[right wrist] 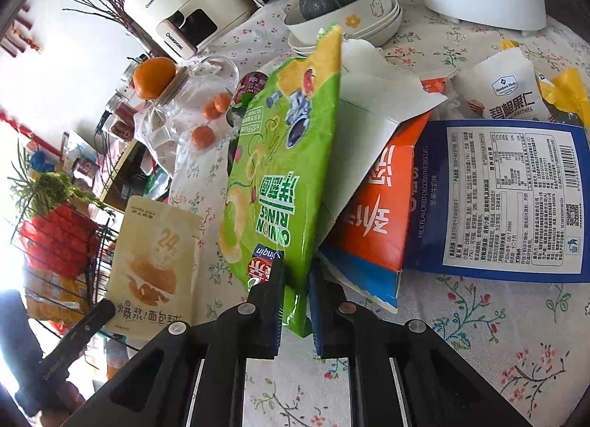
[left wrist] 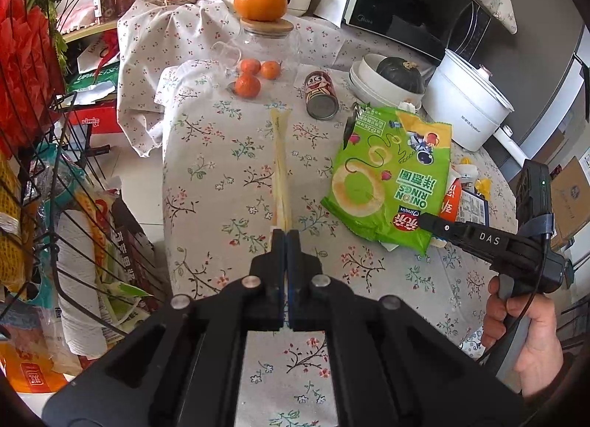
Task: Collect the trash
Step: 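Grasp the bread bag with the left tool while the right tool grasps the green onion-rings bag, then carry both bags over the white bin and release them inside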
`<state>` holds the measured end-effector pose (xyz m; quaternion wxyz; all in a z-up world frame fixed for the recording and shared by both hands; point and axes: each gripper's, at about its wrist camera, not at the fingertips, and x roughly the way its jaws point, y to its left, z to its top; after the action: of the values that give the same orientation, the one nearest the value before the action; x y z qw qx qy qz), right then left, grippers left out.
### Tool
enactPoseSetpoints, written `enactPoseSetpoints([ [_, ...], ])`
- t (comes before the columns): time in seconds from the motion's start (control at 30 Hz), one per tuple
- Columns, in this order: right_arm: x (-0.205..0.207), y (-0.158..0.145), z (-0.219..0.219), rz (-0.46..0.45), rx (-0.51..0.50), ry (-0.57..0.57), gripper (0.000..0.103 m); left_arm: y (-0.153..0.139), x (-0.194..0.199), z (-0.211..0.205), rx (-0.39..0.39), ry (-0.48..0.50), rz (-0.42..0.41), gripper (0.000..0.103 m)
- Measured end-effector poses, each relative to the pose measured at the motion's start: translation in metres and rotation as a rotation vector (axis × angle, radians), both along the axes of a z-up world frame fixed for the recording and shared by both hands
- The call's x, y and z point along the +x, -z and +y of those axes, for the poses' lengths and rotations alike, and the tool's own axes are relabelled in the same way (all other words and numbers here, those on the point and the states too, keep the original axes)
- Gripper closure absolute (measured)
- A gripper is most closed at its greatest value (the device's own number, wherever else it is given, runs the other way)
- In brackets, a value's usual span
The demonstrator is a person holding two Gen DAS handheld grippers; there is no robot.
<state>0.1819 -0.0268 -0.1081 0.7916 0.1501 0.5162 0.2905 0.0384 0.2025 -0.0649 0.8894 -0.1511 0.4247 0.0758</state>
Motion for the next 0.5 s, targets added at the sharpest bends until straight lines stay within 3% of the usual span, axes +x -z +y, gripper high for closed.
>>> enactPoseSetpoints([
  [0.23,-0.018,-0.044,-0.006,-0.118,-0.014,-0.038,0.099,-0.016,-0.005,-0.002,-0.009,0.003,-0.048,0.102],
  [0.5,-0.034,-0.079,-0.047,-0.18,-0.011,-0.004,0.1,-0.029,-0.004,-0.028,-0.014,0.057,-0.092,0.102],
])
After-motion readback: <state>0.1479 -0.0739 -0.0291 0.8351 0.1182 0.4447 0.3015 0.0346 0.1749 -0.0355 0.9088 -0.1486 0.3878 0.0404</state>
